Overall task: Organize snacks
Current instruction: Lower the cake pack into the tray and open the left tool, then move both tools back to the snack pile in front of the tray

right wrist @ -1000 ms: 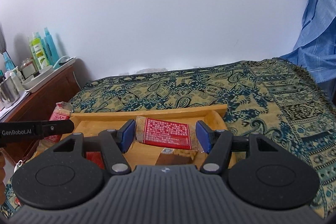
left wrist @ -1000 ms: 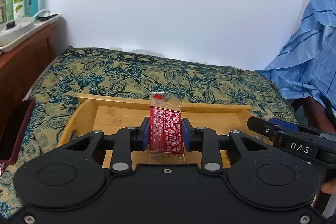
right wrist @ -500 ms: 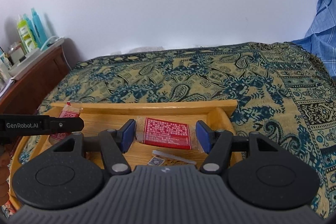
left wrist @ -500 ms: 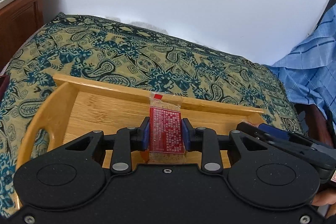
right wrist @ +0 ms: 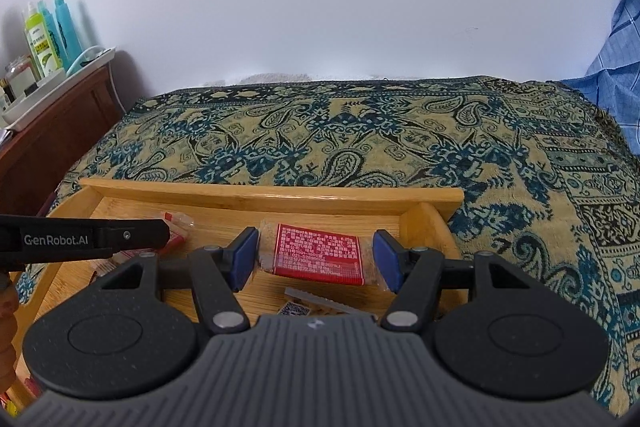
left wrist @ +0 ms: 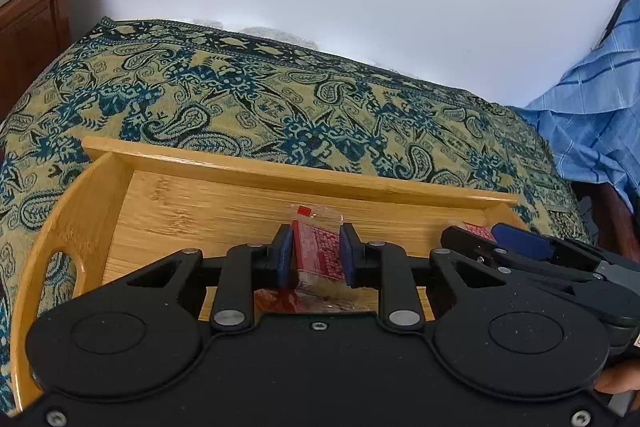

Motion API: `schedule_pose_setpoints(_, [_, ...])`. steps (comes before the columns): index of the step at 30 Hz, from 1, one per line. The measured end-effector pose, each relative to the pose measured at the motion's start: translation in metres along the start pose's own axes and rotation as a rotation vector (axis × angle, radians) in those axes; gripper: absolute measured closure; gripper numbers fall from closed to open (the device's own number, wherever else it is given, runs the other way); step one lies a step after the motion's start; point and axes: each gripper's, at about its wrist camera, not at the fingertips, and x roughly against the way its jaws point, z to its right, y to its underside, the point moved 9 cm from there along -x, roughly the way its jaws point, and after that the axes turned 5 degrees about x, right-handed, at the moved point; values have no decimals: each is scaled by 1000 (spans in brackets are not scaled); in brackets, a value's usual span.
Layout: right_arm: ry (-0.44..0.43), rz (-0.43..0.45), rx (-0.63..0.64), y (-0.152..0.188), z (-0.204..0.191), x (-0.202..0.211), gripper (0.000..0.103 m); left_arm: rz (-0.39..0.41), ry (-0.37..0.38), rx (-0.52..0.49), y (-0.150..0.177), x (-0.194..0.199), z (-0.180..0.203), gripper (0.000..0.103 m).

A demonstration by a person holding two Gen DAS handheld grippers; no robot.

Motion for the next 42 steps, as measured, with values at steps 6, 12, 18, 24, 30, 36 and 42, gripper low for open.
schedule_pose_setpoints(6, [11, -2, 9, 0, -1, -3, 38, 1, -1, -11, 0, -1, -1, 80])
schedule_pose_setpoints(12, [10, -7, -1, 2, -3, -7, 38, 0, -8, -11, 1, -2, -2, 80])
schedule_pose_setpoints(18, [9, -4, 10, 1, -6, -9, 37, 7, -12, -25, 0, -3, -2, 79])
schedule_pose_setpoints(24, [-6, 7, -5, 1, -6, -8, 23, 19, -29, -52, 2, 2, -1, 56])
schedule_pose_setpoints(30, [-27, 49, -28, -1, -8, 8, 14, 53, -39, -60, 2, 23, -2, 41])
schedule_pose_setpoints(36, [-49, 87, -39, 2, -14, 36, 13, 92, -32, -76, 9, 59, -4, 31])
schedule_pose_setpoints(42, [-63, 141, -23, 15, -25, 73, 13, 137, -29, -118, 26, 103, -7, 22])
